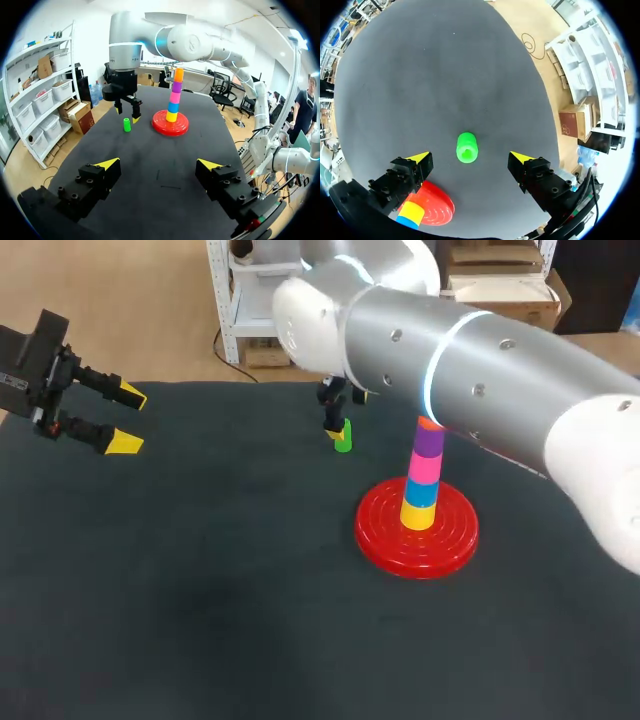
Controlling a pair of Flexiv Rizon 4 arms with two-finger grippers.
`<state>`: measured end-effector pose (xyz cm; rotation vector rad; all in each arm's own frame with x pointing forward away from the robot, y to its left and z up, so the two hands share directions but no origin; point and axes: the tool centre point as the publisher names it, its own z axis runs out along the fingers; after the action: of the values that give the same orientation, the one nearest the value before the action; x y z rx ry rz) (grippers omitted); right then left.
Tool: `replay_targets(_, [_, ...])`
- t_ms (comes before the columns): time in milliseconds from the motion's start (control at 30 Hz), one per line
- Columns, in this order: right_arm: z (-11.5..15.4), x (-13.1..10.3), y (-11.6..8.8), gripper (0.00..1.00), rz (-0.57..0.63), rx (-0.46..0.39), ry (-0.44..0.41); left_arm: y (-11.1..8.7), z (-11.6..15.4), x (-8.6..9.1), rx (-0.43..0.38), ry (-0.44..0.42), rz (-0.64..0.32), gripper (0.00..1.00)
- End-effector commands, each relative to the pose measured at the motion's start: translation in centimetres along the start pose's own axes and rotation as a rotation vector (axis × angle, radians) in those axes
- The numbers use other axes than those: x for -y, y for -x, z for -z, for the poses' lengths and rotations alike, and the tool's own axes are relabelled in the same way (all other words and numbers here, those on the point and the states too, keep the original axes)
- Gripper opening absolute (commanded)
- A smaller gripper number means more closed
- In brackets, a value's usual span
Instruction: Pick up and stack the cylinders on the red base in this order: pink,purple,orange,green
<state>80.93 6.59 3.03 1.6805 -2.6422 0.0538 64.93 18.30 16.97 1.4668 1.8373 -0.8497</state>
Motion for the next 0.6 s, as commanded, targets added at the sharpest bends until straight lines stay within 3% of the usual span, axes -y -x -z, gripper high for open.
replay_targets(33, [-0.6,1.0,1.5,1.0,0.0,-0.061,0.081,-0.1,0.0,0.0,0.002,0.002,-0.002,1.0])
replay_targets(600, [-1.2,1.2,2.9,1.0,-0.009,-0.078,0.083,-0.1,0.0,0.0,0.002,0.002,-0.002,1.0])
